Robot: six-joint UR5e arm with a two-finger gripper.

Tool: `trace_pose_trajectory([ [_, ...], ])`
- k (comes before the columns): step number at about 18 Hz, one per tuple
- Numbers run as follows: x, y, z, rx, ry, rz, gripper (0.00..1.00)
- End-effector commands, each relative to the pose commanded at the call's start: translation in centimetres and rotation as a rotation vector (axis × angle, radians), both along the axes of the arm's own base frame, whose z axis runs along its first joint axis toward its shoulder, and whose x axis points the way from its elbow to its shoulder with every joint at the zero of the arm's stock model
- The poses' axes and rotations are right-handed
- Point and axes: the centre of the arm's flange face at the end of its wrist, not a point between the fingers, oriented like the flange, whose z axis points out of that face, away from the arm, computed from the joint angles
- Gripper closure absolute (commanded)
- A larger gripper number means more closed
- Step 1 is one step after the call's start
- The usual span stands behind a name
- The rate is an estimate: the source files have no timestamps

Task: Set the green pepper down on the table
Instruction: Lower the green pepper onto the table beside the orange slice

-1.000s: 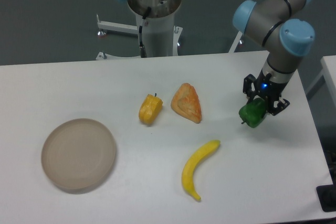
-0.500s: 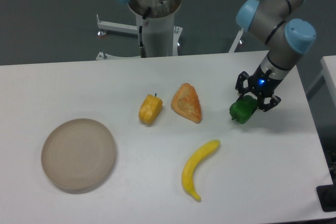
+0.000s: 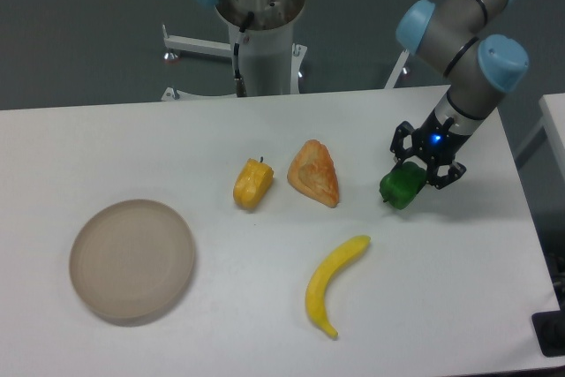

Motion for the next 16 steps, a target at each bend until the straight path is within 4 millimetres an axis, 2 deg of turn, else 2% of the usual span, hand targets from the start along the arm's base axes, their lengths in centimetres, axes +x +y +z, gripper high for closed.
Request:
trace_pose_trajectory([
  [12, -0.14, 0.17, -1.02, -0.007, -0.009, 0.000, 0.72],
  [15, -0.26, 0.24, -0.67, -0.005, -0.004, 0.003, 0.61],
  [16, -0.32, 0.28, -0.55, -0.004, -0.003, 0.003, 0.53],
])
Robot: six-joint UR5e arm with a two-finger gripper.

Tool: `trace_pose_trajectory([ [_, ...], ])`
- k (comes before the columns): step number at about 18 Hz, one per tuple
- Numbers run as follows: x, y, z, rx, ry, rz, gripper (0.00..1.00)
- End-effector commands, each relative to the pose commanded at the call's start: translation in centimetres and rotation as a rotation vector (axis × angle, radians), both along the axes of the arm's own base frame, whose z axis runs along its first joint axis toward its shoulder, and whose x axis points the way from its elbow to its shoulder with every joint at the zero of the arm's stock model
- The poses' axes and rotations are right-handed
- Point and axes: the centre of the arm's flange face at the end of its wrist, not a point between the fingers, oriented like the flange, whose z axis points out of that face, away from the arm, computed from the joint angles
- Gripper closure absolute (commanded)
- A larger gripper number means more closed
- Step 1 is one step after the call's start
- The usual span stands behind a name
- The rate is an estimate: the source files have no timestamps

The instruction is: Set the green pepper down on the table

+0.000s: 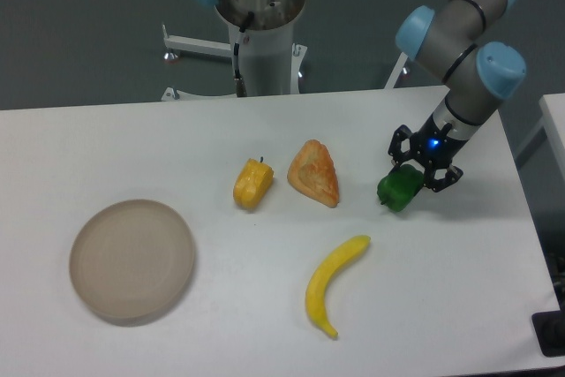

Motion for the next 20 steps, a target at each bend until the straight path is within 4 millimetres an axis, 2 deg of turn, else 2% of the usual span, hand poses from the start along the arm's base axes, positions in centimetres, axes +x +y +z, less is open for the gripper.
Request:
trace_pose_trajectory([
  [1, 0.0, 0.0, 0.1, 0.000, 0.001, 0.003, 0.40],
  [4, -0.3, 0.1, 0.5, 0.001, 0.008, 0.006, 0.19],
  [8, -1.0, 0.4, 2.3, 0.006, 0.041, 0.008, 0.00],
  [12, -1.4, 1.8, 6.2, -0.012, 0.066, -0.008, 0.00],
  [17, 0.1, 6.5, 11.4, -0.040, 0.184, -0.029, 0.00],
  [20, 1.3, 9.4, 11.7, -0.055, 0.228, -0.060, 0.00],
])
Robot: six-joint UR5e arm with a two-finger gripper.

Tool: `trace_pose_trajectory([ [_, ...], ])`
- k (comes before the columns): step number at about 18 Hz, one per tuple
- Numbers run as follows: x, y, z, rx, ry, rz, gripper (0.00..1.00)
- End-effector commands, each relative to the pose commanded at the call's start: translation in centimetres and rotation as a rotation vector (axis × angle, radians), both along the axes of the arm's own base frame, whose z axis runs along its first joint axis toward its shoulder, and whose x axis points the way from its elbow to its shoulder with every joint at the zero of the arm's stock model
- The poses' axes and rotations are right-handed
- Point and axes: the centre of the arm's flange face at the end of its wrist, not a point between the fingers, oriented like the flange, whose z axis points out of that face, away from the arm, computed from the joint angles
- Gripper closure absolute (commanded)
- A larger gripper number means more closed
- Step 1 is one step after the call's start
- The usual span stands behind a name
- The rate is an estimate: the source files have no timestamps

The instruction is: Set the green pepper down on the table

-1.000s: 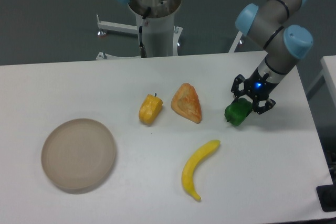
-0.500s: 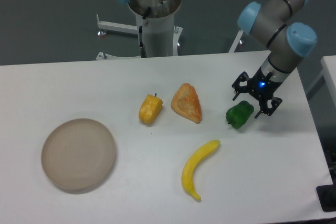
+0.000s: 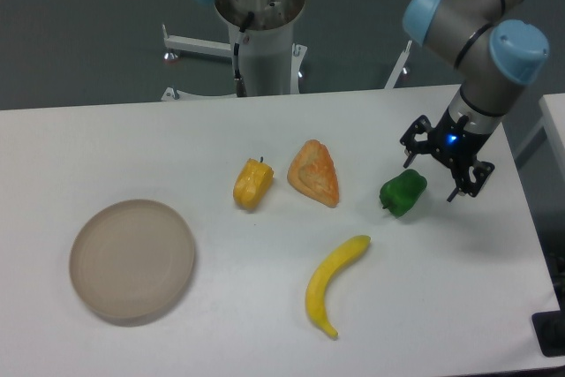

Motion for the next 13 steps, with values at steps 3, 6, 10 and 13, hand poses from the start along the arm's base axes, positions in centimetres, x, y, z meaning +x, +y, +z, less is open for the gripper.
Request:
trace_pose_trajectory([
  [3, -0.2, 1.9, 0.5, -0.024, 0.061, 0.013, 0.00],
  [6, 1.0, 4.5, 0.8, -0.053, 0.168, -0.019, 0.00],
  [10, 0.9, 6.4, -0.2, -0.051, 0.202, -0.029, 0.00],
  [13, 1.0, 7.5, -0.7, -0.047, 0.205, -0.041, 0.00],
])
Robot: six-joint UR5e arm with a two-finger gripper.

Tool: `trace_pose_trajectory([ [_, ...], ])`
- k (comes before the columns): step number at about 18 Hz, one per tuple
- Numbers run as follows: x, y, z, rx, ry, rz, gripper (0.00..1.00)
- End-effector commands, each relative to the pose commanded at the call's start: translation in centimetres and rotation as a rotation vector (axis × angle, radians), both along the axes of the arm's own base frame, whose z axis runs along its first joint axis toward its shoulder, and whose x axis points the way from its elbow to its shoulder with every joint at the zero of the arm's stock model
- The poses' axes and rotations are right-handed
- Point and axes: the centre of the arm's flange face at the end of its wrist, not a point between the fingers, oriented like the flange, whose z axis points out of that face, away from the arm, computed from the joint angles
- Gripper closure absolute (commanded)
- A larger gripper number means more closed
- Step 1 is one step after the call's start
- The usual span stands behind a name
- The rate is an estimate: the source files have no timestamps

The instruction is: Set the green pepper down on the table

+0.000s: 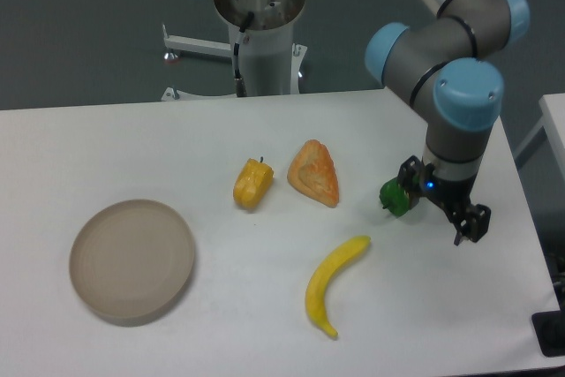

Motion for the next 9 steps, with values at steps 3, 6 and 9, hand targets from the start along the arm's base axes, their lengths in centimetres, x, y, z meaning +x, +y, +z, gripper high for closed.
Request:
trace_pose_trajectory([
  [3, -0.08, 0.27, -0.20, 0.002, -0.002, 0.006, 0.00],
  [6, 0.02, 0.50, -0.39, 0.002, -0.004, 0.007, 0.00],
  [9, 0.20, 0.63, -0.39, 0.003, -0.004, 0.012, 0.00],
])
